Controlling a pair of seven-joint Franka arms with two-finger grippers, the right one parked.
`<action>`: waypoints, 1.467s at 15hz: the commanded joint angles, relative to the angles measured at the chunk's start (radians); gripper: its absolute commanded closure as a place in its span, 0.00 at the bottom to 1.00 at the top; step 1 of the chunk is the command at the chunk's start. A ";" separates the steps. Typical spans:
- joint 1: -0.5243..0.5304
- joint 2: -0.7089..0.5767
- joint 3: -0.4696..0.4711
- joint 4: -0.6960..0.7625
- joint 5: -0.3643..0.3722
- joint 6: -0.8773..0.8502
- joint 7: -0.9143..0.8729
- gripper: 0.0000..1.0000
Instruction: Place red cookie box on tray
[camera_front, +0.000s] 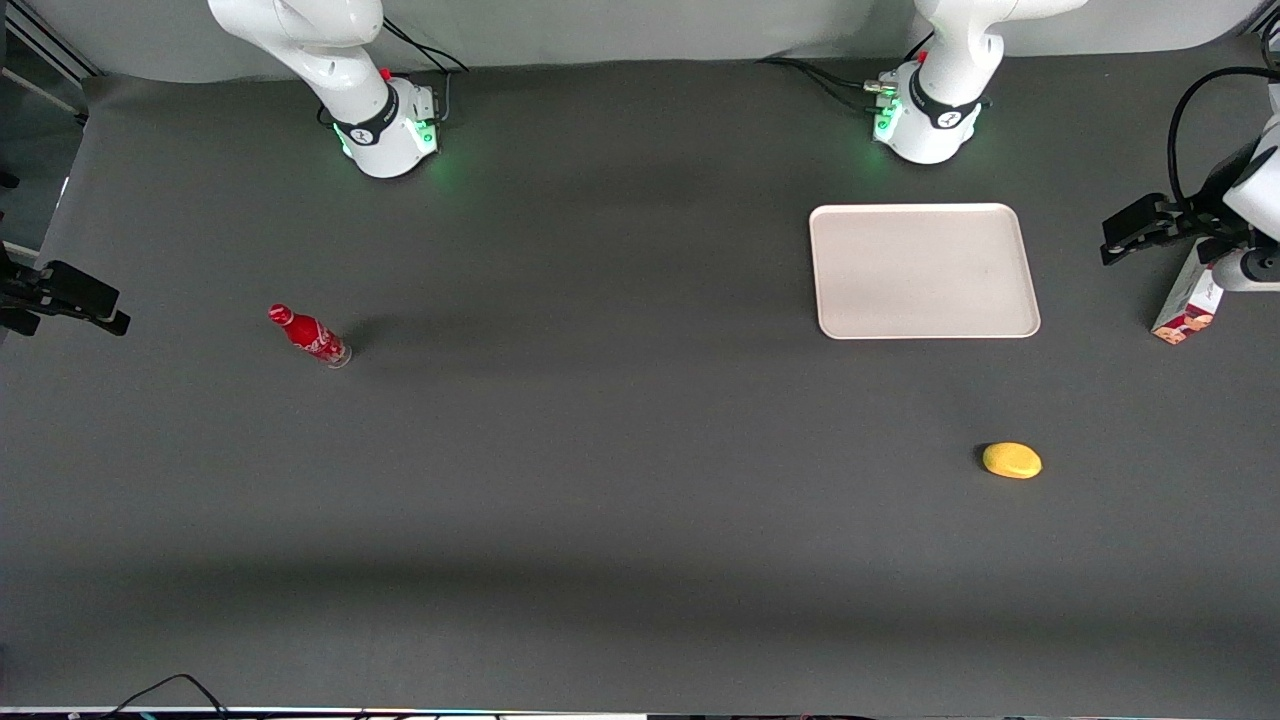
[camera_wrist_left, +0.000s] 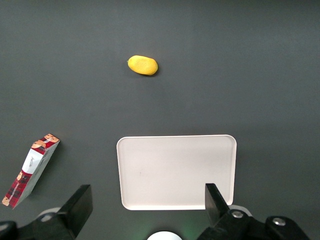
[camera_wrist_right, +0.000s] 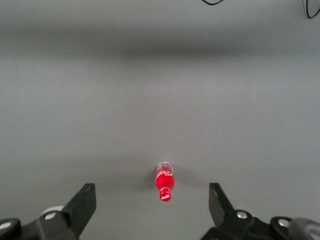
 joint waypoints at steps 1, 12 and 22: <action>-0.004 0.016 -0.003 0.021 -0.005 -0.019 0.003 0.00; 0.241 0.029 0.037 -0.110 0.092 0.099 0.499 0.00; 0.631 0.034 0.037 -0.484 0.141 0.542 0.836 0.00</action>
